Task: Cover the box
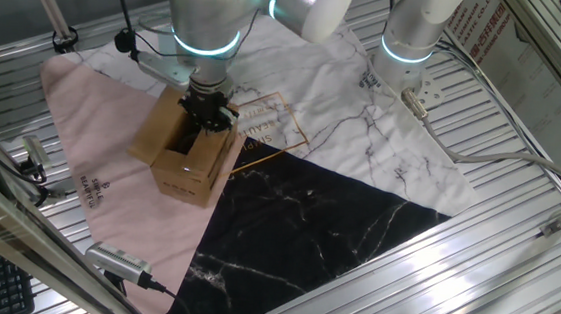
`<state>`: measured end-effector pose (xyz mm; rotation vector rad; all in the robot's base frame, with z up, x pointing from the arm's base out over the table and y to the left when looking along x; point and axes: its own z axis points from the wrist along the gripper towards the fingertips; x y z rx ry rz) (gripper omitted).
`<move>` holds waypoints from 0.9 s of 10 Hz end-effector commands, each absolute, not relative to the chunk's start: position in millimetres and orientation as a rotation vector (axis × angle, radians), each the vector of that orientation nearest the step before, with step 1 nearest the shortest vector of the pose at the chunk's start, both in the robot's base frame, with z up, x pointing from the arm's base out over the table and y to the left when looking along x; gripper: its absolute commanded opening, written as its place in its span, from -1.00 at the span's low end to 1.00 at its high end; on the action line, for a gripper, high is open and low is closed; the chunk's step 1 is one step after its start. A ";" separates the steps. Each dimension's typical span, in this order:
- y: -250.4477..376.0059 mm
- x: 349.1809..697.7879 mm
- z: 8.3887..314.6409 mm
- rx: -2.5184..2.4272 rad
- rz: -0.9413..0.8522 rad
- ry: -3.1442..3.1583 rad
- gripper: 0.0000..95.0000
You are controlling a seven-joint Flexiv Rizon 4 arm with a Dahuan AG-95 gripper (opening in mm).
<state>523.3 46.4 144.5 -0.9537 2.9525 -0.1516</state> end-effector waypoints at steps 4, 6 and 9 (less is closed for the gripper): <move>45.8 524.0 144.6 -0.794 -0.174 2.974 -1.00; 45.8 524.0 144.6 -0.798 -0.130 2.954 -1.00; 45.8 524.0 144.6 -0.827 -0.097 2.945 -1.00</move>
